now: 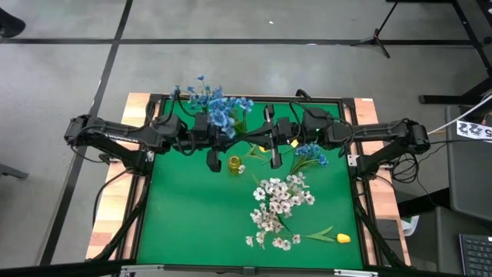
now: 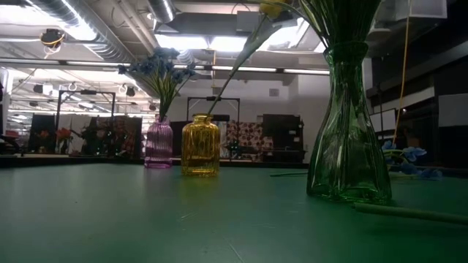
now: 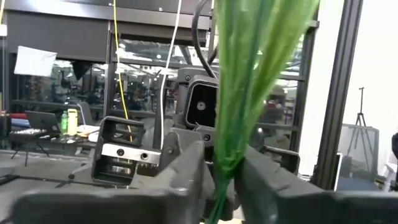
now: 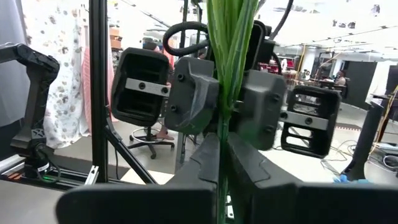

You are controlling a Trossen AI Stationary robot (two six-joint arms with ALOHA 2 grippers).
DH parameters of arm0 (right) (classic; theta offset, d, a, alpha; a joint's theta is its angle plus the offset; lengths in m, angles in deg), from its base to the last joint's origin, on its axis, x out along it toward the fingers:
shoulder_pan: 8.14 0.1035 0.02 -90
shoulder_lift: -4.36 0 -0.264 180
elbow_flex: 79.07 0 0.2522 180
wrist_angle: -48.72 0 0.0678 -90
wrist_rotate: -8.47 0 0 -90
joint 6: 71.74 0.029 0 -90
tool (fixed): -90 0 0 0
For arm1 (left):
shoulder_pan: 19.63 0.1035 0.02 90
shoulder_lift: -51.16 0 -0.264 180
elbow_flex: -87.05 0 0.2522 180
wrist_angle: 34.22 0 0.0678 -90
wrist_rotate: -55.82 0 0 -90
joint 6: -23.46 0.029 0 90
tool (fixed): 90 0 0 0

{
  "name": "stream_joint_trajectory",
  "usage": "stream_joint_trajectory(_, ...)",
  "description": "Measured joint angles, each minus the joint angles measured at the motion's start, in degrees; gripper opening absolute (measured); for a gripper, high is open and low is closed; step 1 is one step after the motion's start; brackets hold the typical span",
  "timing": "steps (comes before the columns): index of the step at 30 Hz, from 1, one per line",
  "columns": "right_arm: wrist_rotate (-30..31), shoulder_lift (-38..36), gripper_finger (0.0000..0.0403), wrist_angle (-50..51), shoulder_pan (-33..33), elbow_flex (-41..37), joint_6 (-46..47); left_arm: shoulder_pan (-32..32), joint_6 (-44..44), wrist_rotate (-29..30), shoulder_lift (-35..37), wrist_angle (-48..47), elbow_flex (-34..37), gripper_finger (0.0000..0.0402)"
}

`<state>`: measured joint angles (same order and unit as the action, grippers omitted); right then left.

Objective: Sort flowers into vase by color
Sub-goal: Put the top blue flowers into the purple vase

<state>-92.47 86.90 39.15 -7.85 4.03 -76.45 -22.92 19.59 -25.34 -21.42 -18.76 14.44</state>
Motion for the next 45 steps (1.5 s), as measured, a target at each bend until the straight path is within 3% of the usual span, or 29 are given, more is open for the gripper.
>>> stream_joint_trajectory(5,0.0,-0.1,0.0034,1.8,0.0,0.0,-0.2,0.0,0.9,0.5,0.0,-0.3,0.1,0.0012)
stream_joint_trajectory(10,-0.2,-0.1,0.0089,3.7,0.0,0.1,-1.0,0.0,1.1,2.9,0.0,-0.7,0.1,0.0023)
stream_joint_trajectory(15,-1.5,-0.8,0.0135,5.0,0.0,0.1,-1.8,-0.1,1.5,3.2,0.2,-0.4,0.1,0.0008)
stream_joint_trajectory(19,-3.4,-3.7,0.0153,9.6,-1.0,0.0,-3.9,-0.1,3.0,5.2,2.2,-0.9,0.1,0.0013)
stream_joint_trajectory(25,-2.9,-10.3,0.0158,16.0,-1.8,0.0,-6.1,-1.3,4.7,11.1,7.6,-9.6,0.1,0.0007)
stream_joint_trajectory(28,-1.4,-13.9,0.0158,18.8,-1.7,0.0,-7.5,-5.6,7.9,18.6,10.1,-13.4,0.1,0.0007)
stream_joint_trajectory(34,2.3,-19.3,0.0158,25.2,-1.7,0.0,-9.1,-18.0,11.0,39.4,11.0,-24.4,0.1,0.0007)
stream_joint_trajectory(39,3.9,-20.7,0.0159,28.4,-1.7,0.0,-9.3,-26.0,1.8,49.7,10.2,-36.0,0.8,0.0007)
stream_joint_trajectory(43,3.9,-20.5,0.0159,30.6,-1.7,0.0,-9.3,-30.5,-8.8,59.5,10.5,-40.2,5.7,0.0007)
stream_joint_trajectory(45,3.9,-20.4,0.0159,31.4,-1.7,0.0,-9.3,-31.5,-14.7,61.1,10.6,-41.5,8.8,0.0007)
